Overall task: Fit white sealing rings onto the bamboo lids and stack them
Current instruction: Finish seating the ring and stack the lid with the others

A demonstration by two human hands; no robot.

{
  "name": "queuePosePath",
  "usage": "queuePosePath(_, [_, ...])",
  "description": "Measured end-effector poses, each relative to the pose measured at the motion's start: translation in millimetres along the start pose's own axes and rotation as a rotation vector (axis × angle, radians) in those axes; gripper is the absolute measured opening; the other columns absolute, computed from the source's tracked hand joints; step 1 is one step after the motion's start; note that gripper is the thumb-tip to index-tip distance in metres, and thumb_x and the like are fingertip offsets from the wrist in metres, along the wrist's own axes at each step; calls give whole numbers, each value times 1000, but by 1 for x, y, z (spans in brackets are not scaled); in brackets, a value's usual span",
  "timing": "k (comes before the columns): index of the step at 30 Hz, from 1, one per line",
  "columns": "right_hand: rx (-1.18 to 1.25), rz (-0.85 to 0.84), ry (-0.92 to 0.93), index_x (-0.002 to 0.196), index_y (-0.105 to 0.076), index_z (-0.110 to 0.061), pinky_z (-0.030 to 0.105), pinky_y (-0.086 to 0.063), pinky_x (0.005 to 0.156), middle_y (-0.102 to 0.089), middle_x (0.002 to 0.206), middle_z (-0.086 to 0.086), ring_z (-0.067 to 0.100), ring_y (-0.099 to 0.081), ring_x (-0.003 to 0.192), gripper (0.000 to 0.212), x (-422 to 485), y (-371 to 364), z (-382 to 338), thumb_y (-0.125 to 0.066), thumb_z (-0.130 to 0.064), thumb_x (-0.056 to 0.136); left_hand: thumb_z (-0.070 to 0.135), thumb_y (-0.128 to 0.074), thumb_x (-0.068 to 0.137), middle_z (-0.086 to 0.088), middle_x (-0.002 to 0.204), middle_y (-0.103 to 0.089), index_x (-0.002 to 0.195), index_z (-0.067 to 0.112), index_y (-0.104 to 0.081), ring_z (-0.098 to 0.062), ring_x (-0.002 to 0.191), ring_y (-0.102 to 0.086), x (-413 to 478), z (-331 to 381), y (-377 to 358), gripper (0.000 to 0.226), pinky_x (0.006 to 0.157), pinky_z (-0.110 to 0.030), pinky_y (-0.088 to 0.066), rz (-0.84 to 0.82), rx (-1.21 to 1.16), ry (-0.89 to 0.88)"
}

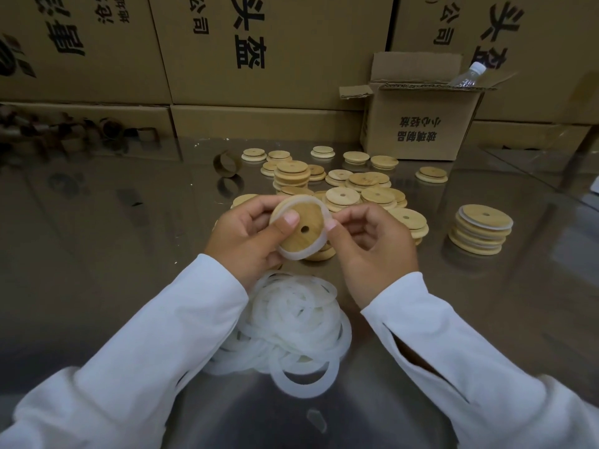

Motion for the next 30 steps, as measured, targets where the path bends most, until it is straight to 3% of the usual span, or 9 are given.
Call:
queuePosePath(4, [-47, 33, 11, 71, -61, -25, 22, -52, 66, -63, 67, -12, 5, -59, 66, 13, 1, 4, 1, -67, -15, 79, 18, -64, 64, -4, 91, -72, 100, 13, -64, -20, 84, -68, 0, -5, -4, 36, 70, -33, -58, -64, 33, 51])
queuePosePath(8, [-108, -16, 55, 69, -60, -27, 13, -47, 67, -63, 76, -12, 2, -58, 72, 16, 0, 0, -2, -67, -16, 80, 24, -66, 62, -2, 85, -74, 88, 19, -69, -18, 81, -69, 1, -6, 1, 26, 75, -38, -56, -18, 104, 29])
queuePosePath(10, [-180, -43, 61, 67, -58, -30, 1, -37, 68, -56, 86, -14, -4, -53, 78, 20, 0, -3, -2, -66, -17, 80, 20, -66, 67, 1, 81, -74, 85, 20, -69, -14, 79, -69, 2, -6, 3, 18, 72, -30, -57, 9, 132, 5])
queuePosePath(13, [-204, -70, 34, 69, -57, -27, -7, -29, 69, -46, 92, -18, -18, -44, 81, 18, 3, -3, -1, -64, -16, 82, 7, -63, 78, 5, 77, -73, 87, 19, -68, -8, 74, -68, 2, -1, 3, 15, 64, -18, -53, 7, 181, -45])
queuePosePath(18, [-227, -97, 17, 72, -57, -22, -5, -30, 68, -44, 90, -18, -10, -45, 81, 14, 3, -4, 1, -61, -16, 85, 2, -62, 80, 4, 84, -70, 88, 20, -66, -6, 78, -67, 1, 10, 0, 20, 69, -16, -52, -13, 291, -151])
queuePosePath(22, [-200, -98, -8, 71, -57, -20, -6, -28, 66, -45, 88, -17, -20, -43, 77, 15, 4, -3, 2, -59, -15, 86, 0, -62, 80, 7, 86, -69, 87, 24, -65, -4, 81, -66, 0, 15, 0, 24, 72, -15, -51, -17, 354, -215])
queuePosePath(27, [-188, -84, 17, 69, -55, -28, -4, -32, 65, -50, 88, -15, -17, -46, 77, 19, 2, -2, -3, -62, -18, 84, 4, -64, 79, 7, 84, -70, 87, 22, -66, -6, 80, -67, 2, 11, 4, 20, 69, -16, -52, 9, 293, -180])
queuePosePath(30, [-173, -55, 34, 75, -54, -31, -2, -34, 67, -57, 90, -11, -7, -51, 80, 16, -2, -2, -5, -65, -22, 81, 18, -67, 72, 8, 79, -72, 87, 21, -66, -5, 75, -67, 2, 8, 4, 15, 62, -16, -51, 25, 245, -131])
Point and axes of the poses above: each hand's wrist, its own x-axis towards the middle knuckle, its own y-axis out of the back of the hand, z = x × y, the point moved 7 cm from there along x, towards the middle knuckle
